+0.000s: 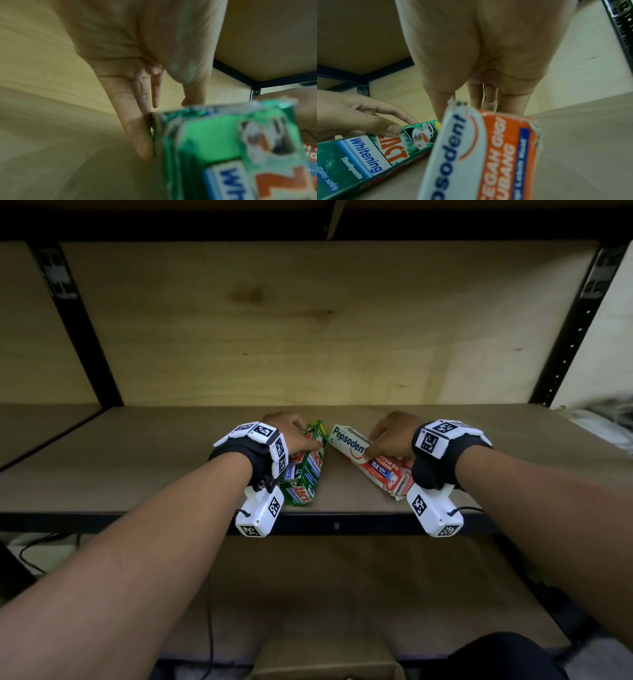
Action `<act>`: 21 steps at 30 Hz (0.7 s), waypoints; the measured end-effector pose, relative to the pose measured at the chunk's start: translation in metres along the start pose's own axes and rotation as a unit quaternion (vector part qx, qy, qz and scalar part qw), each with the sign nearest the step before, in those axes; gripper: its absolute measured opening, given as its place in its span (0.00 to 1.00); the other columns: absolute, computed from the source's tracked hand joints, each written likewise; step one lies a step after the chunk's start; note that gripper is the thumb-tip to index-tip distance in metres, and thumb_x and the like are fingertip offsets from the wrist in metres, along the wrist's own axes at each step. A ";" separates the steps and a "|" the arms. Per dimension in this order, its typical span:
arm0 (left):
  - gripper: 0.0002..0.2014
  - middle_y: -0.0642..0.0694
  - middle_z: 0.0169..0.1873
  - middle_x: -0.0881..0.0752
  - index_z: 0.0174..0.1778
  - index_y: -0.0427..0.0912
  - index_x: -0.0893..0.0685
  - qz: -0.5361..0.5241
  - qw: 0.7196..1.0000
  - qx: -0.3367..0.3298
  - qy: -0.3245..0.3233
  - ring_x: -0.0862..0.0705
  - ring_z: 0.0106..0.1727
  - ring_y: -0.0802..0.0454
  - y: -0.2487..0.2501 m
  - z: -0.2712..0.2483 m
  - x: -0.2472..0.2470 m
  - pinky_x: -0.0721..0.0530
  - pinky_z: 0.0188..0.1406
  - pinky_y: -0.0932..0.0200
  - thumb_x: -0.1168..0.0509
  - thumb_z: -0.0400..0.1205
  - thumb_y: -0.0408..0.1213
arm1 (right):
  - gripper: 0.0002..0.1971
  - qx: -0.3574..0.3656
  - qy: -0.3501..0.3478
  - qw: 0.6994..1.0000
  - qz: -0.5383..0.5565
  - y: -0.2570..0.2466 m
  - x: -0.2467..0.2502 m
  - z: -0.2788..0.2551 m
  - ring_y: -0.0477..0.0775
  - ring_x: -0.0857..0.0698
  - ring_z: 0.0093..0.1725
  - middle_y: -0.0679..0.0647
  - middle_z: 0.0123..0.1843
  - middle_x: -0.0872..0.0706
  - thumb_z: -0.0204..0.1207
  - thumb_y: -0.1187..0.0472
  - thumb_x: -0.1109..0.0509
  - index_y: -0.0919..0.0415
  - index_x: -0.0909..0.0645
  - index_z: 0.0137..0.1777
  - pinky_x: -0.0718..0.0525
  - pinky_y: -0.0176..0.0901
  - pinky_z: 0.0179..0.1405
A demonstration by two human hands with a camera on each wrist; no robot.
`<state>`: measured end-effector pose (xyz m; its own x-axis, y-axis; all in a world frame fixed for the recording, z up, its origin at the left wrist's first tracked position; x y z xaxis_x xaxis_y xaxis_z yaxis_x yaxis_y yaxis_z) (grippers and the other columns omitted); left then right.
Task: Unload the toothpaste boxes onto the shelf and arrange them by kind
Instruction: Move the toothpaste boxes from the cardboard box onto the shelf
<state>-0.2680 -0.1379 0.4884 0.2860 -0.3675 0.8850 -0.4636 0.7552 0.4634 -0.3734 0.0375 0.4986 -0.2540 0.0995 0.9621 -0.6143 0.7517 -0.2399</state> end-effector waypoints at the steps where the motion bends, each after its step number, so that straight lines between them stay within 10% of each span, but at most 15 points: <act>1: 0.25 0.54 0.40 0.15 0.60 0.52 0.19 -0.005 1.000 -0.003 0.007 0.15 0.42 0.53 -0.001 -0.002 0.000 0.21 0.39 0.63 0.28 0.72 0.61 | 0.25 0.007 0.000 1.000 -0.005 -0.001 0.000 -0.004 0.60 0.13 0.59 0.60 0.59 0.12 0.75 0.46 0.26 0.65 0.15 0.63 0.16 0.53 0.62; 12: 0.16 0.53 0.44 0.13 0.52 0.50 0.14 -0.056 0.998 -0.016 0.018 0.16 0.42 0.55 -0.002 -0.038 -0.002 0.21 0.34 0.64 0.26 0.74 0.53 | 0.16 0.006 0.036 0.998 0.048 0.010 0.004 -0.041 0.61 0.10 0.52 0.58 0.50 0.08 0.74 0.50 0.31 0.61 0.10 0.53 0.11 0.56 0.54; 21: 0.09 0.44 0.44 0.11 0.49 0.45 0.14 -0.139 0.988 -0.023 0.064 0.10 0.42 0.43 -0.001 -0.101 -0.011 0.09 0.43 0.47 0.27 0.76 0.43 | 0.14 -0.015 0.081 0.989 0.120 0.027 -0.005 -0.094 0.58 0.08 0.45 0.59 0.43 0.08 0.77 0.53 0.31 0.63 0.10 0.49 0.09 0.58 0.49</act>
<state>-0.1855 -0.0799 0.4735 0.5010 -0.4946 0.7102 -0.3155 0.6598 0.6820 -0.3188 0.1187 0.4994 -0.2654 0.3778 0.8870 -0.5286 0.7124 -0.4616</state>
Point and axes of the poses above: each hand's wrist, its own z-axis towards the middle knuckle, its own x-axis out of the back of the hand, y = z × x, the point moved 7 cm from there along z, towards the middle knuckle
